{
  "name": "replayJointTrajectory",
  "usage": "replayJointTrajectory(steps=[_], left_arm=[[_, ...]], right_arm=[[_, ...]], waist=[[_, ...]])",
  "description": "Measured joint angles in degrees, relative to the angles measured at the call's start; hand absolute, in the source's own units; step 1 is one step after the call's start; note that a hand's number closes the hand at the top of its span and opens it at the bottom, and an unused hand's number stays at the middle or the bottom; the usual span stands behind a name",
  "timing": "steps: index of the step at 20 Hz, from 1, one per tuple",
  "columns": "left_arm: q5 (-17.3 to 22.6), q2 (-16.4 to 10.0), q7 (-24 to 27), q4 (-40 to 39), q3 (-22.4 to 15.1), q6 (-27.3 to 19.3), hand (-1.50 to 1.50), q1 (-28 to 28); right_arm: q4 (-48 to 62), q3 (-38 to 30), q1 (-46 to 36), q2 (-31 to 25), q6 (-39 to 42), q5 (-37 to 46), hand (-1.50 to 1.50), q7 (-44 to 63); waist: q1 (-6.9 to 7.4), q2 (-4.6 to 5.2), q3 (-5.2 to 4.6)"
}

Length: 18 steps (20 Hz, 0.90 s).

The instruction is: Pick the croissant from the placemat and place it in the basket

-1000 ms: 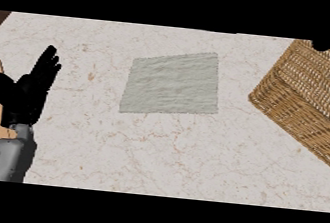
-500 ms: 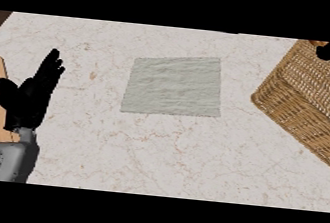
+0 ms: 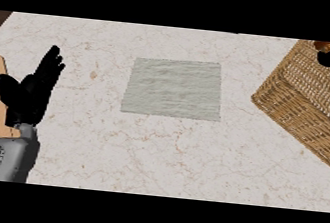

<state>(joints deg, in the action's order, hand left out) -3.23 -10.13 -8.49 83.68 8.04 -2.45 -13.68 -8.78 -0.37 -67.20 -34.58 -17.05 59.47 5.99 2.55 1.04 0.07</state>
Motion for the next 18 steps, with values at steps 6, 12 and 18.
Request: replayJointTrajectory(steps=[6, 12, 18], left_arm=[[0.49, -0.48, -1.55, 1.24, 0.08, 0.6, 0.0, -0.2], [0.17, -0.12, -0.84, 0.63, -0.05, 0.31, 0.0, -0.24], [-0.02, 0.21, -1.81, 1.46, -0.58, 0.19, 0.0, -0.42]], right_arm=[[1.53, 0.64, 0.57, 0.02, -1.02, 1.49, 1.5, 1.12], [2.4, 1.2, 1.48, 0.78, -1.86, 2.62, 1.5, 1.7], [3.71, 0.89, 1.53, -0.05, 0.64, 2.67, 1.5, 0.61]], waist=[[0.32, 0.04, 0.01], [0.35, 0.11, 0.02], [0.69, 0.25, 0.06]])
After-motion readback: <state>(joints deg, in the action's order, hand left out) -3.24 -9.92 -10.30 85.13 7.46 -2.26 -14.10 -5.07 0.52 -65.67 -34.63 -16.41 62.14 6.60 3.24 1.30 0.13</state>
